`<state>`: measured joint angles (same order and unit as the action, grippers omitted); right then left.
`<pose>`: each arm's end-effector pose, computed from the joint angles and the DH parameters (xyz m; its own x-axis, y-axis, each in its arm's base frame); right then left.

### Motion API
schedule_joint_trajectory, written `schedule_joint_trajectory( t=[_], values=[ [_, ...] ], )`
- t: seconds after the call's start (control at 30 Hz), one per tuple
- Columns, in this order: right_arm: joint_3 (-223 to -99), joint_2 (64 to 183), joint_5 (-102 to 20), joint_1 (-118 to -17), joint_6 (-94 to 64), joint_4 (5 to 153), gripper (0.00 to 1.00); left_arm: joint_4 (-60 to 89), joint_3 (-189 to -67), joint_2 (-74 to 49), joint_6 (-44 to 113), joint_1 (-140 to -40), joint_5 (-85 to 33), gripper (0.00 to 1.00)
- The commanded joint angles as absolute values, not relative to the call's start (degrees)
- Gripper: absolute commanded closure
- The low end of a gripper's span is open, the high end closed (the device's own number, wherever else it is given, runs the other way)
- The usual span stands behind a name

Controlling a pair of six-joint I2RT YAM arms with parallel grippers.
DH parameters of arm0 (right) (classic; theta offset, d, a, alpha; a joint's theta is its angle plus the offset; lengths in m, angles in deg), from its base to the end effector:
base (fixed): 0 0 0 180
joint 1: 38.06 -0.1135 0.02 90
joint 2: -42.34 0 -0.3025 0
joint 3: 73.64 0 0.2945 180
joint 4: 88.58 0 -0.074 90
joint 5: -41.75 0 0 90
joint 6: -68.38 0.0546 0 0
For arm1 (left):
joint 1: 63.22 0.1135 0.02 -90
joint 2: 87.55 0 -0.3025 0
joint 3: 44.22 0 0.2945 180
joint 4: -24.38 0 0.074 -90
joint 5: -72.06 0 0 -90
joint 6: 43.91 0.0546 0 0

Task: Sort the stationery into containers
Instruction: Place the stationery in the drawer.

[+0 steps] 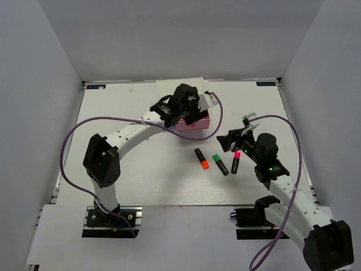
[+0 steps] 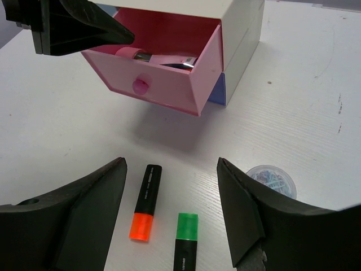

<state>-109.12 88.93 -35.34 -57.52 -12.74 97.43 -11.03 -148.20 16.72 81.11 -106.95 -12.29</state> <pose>0.2107 0.0874 0.2652 -0.1653 0.1012 -0.9810 -0.5152 0.8393 0.1734 0.3602 -0.3371 0.3303 0.0163 0.7747 -0.6321 0.7580 0.4027 0.5131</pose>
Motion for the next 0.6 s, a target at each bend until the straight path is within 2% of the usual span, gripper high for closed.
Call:
schedule_joint_trajectory(
  t=[0.0, 0.07, 0.13, 0.17, 0.2, 0.23, 0.27, 0.3, 0.4, 0.47, 0.57],
  values=[
    [-109.2, 88.4, -34.1, -57.1, -12.4, 99.7, 0.29, -9.6, -149.6, 14.1, 80.7, -107.9, -11.3, 0.17],
    [-109.0, 88.6, -33.5, -57.1, -12.2, 100.3, 0.31, -9.6, -150.2, 13.4, 80.7, -107.9, -11.3, 0.16],
    [-108.9, 88.7, -31.9, -57.1, -12.8, 101.7, 0.38, -9.6, -151.2, 12.8, 79.4, -107.9, -11.3, 0.17],
    [-108.4, 88.6, -31.2, -57.2, -13.1, 102.6, 0.45, -9.6, -151.2, 12.0, 78.9, -107.9, -12.0, 0.21],
    [-108.0, 88.8, -29.3, -57.3, -14.0, 103.4, 0.63, -9.0, -151.9, 11.4, 78.3, -107.9, -12.0, 0.26],
    [-107.7, 89.0, -26.2, -57.1, -15.0, 107.1, 0.7, -8.5, -152.0, 10.8, 76.8, -107.9, -12.0, 0.32],
    [-106.3, 89.2, -24.1, -57.1, -15.7, 108.6, 0.75, -7.9, -152.0, 9.2, 75.5, -107.9, -12.0, 0.5],
    [-105.9, 90.9, -19.6, -57.4, -18.2, 110.0, 0.8, -7.4, -151.4, 8.3, 74.1, -107.9, -10.9, 0.59],
    [-105.7, 96.9, -6.4, -57.7, -26.1, 114.4, 0.83, -5.5, -148.1, 2.7, 64.8, -107.2, -9.3, 0.86],
    [-108.1, 101.3, -0.6, -57.6, -28.6, 113.9, 0.87, -2.5, -144.2, -1.5, 58.0, -107.2, -7.3, 0.87],
    [-112.2, 109.3, 3.2, -57.7, -35.8, 109.7, 0.91, 1.2, -133.8, -10.9, 50.2, -107.2, -4.7, 0.62]
  ],
)
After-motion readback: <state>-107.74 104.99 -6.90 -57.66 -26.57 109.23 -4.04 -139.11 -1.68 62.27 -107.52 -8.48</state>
